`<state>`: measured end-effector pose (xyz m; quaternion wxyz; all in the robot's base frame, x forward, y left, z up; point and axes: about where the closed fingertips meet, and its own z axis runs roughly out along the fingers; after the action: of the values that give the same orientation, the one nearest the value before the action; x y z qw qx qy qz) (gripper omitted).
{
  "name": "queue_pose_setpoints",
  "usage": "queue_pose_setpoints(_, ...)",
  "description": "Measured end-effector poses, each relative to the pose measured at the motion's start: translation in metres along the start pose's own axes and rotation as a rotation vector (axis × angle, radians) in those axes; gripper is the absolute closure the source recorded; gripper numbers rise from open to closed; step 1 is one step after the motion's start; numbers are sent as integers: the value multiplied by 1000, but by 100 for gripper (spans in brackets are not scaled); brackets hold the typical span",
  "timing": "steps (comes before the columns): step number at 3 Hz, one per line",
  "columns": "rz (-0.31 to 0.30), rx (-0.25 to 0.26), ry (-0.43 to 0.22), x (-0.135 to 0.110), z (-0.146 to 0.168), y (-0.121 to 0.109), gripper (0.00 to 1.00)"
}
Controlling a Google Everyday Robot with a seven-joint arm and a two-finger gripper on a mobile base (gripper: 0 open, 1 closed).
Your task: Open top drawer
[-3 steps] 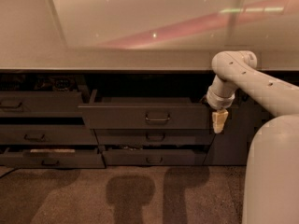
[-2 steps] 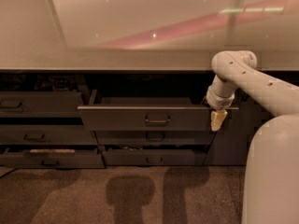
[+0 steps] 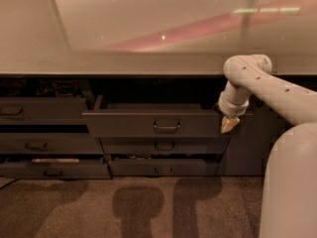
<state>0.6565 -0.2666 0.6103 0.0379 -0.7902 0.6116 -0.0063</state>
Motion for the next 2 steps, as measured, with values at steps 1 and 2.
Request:
queue_pose_setpoints(1,0,0,0,2,0,1,100)
queue_pose_setpoints(2,-15,19,10,7,-4,2,100)
